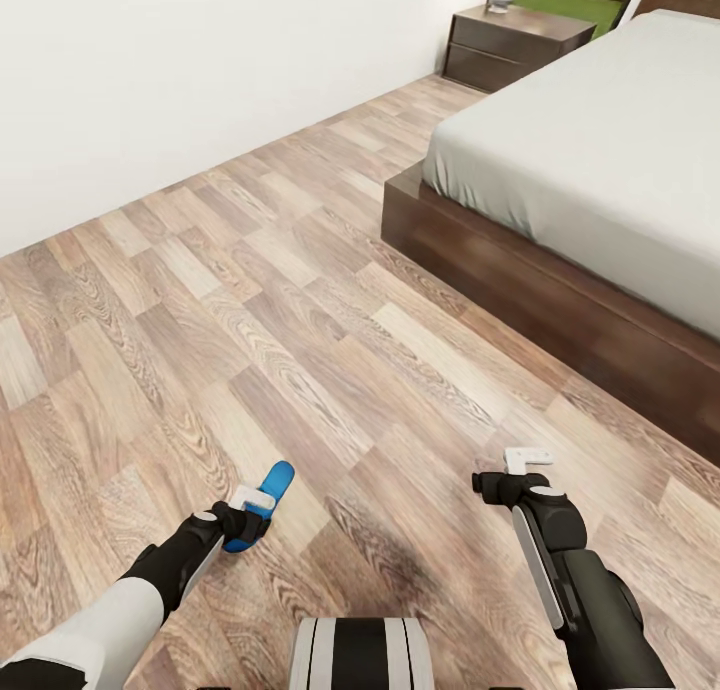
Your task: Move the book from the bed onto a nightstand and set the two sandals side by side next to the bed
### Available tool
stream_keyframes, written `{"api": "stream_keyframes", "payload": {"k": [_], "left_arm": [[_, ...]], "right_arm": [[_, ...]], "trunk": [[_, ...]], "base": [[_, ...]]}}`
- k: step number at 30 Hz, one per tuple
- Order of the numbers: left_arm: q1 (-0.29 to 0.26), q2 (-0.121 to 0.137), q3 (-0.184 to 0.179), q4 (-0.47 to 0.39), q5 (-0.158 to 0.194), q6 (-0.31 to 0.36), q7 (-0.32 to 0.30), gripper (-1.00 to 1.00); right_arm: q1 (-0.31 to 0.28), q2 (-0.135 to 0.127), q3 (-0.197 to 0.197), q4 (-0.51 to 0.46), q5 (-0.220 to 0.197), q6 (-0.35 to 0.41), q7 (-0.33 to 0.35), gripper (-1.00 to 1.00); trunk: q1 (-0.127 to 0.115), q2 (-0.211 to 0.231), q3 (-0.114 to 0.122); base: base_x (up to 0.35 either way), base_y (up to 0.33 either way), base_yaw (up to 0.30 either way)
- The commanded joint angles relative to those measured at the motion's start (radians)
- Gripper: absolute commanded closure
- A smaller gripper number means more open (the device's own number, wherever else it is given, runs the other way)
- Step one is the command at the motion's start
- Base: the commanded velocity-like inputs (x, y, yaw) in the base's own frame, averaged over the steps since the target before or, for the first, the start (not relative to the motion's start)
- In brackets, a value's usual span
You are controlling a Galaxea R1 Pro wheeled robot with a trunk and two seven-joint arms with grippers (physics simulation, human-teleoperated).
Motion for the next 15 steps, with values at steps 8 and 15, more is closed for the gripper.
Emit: {"api": "stream_keyframes", "payload": {"k": [8,15], "left_arm": [[0.001,0.000,-0.002,-0.012,-0.009,0.005,-0.001,-1.00],[0.001,-0.010,-0.004,-0.012,-0.010,0.005,-0.002,-1.00]], "right_arm": [[0.000,0.000,0.001,-0.001,0.000,0.005,-0.003,-1.00],[0.000,0.000,0.001,-0.001,0.000,0.005,-0.002,-1.00]], "trunk": [[0.000,0.000,-0.001],[0.000,0.000,-0.004]], "base": [[0.034,0.054,0.000],[0.016,0.025,0.000]]}}
